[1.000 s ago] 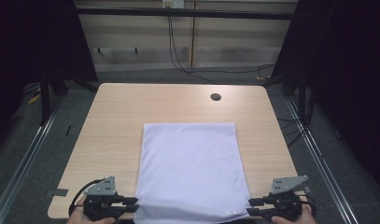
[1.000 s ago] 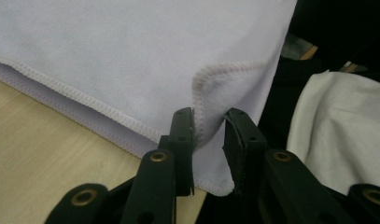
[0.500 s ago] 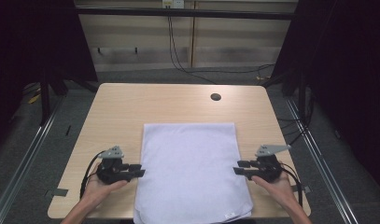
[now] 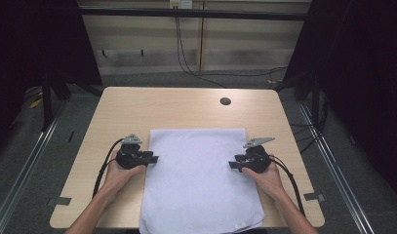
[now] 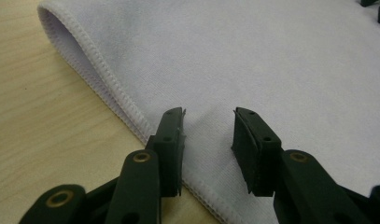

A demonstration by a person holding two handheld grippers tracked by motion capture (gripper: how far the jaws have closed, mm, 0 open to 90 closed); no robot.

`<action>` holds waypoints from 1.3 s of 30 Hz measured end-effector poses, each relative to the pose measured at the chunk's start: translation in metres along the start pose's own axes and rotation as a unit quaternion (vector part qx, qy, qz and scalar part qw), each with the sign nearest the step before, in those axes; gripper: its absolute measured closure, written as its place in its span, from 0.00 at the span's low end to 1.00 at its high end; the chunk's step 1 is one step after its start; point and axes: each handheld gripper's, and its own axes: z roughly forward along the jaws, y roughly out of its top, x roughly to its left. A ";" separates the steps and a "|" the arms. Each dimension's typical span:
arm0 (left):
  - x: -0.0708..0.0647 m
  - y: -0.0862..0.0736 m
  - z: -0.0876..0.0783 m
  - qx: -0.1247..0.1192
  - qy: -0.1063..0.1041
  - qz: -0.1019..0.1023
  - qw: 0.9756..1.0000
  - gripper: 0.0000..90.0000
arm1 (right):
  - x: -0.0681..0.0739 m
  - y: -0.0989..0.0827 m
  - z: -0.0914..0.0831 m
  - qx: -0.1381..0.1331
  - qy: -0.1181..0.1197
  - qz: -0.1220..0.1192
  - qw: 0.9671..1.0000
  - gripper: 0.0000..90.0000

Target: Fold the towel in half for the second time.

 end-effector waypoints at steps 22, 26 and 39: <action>-0.052 -0.042 -0.047 0.054 -0.076 -0.003 0.996 0.70 | 0.031 -0.025 -0.054 0.027 0.053 -0.024 0.998 0.65; -0.039 -0.028 -0.046 0.030 -0.047 -0.001 0.998 0.69 | -0.003 -0.002 -0.050 -0.021 0.006 -0.012 1.000 0.64; -0.006 -0.007 -0.038 -0.009 0.000 -0.016 1.000 0.60 | -0.052 0.015 -0.012 -0.019 -0.023 0.019 0.999 0.57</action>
